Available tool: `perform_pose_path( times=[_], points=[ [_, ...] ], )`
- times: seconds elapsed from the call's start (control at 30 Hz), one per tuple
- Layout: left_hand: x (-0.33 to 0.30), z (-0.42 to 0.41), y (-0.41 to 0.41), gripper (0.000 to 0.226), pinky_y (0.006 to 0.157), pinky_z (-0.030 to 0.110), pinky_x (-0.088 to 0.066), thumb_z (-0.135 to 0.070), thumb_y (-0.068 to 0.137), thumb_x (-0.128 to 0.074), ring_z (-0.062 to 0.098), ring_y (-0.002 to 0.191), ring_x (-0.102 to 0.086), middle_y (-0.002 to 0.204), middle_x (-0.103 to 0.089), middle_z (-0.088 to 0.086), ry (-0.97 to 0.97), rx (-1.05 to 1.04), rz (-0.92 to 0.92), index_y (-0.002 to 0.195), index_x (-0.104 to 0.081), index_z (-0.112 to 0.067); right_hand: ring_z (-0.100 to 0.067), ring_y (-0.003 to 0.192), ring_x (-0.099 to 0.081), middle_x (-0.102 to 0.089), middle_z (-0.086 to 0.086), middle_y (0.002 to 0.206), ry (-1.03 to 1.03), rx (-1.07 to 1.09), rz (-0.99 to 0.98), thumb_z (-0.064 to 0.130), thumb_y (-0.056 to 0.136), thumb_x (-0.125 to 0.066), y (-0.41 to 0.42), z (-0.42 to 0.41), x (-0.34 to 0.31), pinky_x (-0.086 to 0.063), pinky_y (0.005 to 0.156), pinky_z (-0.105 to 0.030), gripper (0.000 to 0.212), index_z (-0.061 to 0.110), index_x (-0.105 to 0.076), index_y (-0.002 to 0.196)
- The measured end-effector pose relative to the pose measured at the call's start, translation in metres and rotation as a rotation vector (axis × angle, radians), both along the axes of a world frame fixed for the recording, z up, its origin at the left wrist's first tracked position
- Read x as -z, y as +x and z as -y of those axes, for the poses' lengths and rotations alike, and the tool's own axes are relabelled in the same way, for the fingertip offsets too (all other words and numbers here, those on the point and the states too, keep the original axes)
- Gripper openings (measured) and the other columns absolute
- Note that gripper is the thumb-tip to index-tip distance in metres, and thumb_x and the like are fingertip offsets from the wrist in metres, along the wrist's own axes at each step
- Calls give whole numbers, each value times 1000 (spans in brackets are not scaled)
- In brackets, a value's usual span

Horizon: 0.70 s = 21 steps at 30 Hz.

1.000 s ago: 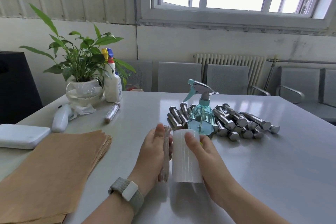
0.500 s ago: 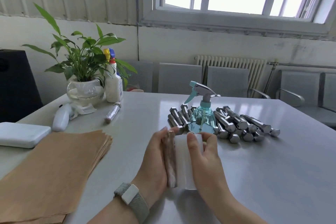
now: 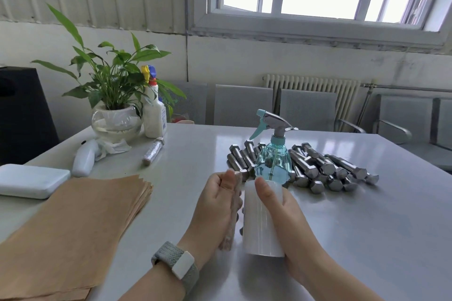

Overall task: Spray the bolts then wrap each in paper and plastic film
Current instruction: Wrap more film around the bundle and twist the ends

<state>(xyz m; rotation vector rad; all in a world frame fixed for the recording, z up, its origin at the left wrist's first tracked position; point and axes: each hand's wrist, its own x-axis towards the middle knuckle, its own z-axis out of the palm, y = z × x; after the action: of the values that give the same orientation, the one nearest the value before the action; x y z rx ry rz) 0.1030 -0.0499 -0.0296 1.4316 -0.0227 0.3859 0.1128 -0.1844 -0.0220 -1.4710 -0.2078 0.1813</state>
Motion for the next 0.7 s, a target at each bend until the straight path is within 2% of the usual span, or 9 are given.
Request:
perform_pose_path(
  times=[0.1,0.17,0.23,0.3,0.4,0.5,0.57,0.6,0.7],
  points=[
    [-1,6,2,54,59,25,-52,-65,76,-56,8,63,-59,70,-62,-7,-21,-86,27,99,-55,-16,-24,91,-71,-70,-6,102,-27,65,43,84,55,-66,-2,-4,-1,-57,85,-54,80,25,-60,109],
    [0,9,2,55,66,28,-54,-63,72,-62,7,70,-62,79,-65,-4,-114,-79,12,99,-54,-15,-22,93,-70,-70,-5,102,-17,97,36,89,63,-54,-5,-9,1,-56,86,-53,78,24,-59,107],
    [1,11,-1,58,63,27,-54,-61,67,-68,7,70,-64,78,-66,-6,-216,-36,-19,100,-52,-16,-20,89,-70,-70,-2,97,-17,141,23,88,73,-42,-5,-13,3,-57,83,-51,72,24,-59,102],
    [3,12,-5,59,63,30,-56,-61,66,-71,14,75,-69,83,-71,-3,-304,45,-50,104,-56,-19,-8,79,-67,-69,11,84,-92,198,75,85,73,-37,-4,-14,4,-55,77,-43,66,27,-57,96],
    [-1,14,-9,52,71,41,-60,-59,77,-63,31,90,-70,102,-72,13,-451,184,-97,110,-67,-18,2,70,-62,-66,14,79,-180,250,149,91,69,-40,-3,-12,1,-46,67,-30,69,29,-54,94],
    [-5,16,-7,54,75,42,-57,-45,79,-54,35,93,-66,106,-67,22,-536,212,-135,115,-66,-6,0,70,-66,-69,11,81,-115,236,101,85,63,-56,-3,-9,0,-49,60,-25,67,29,-53,100],
    [-3,16,-4,43,71,39,-58,-41,90,-49,32,90,-68,107,-70,22,-458,153,-120,109,-70,-8,-11,75,-72,-73,5,86,-31,168,23,76,62,-70,-3,-7,-1,-56,58,-31,67,26,-55,105],
    [-1,15,-3,43,68,37,-58,-45,96,-46,29,88,-71,104,-72,19,-401,118,-98,105,-72,-12,-18,81,-73,-74,-2,93,-3,125,-14,73,63,-75,-3,-7,-2,-59,63,-38,69,24,-58,109],
    [4,11,0,51,65,30,-57,-55,88,-45,23,85,-73,95,-75,12,-279,60,-35,106,-68,-14,-31,95,-71,-72,-13,105,0,0,-34,76,66,-69,-1,-5,-4,-58,82,-54,76,17,-65,113]
  ],
)
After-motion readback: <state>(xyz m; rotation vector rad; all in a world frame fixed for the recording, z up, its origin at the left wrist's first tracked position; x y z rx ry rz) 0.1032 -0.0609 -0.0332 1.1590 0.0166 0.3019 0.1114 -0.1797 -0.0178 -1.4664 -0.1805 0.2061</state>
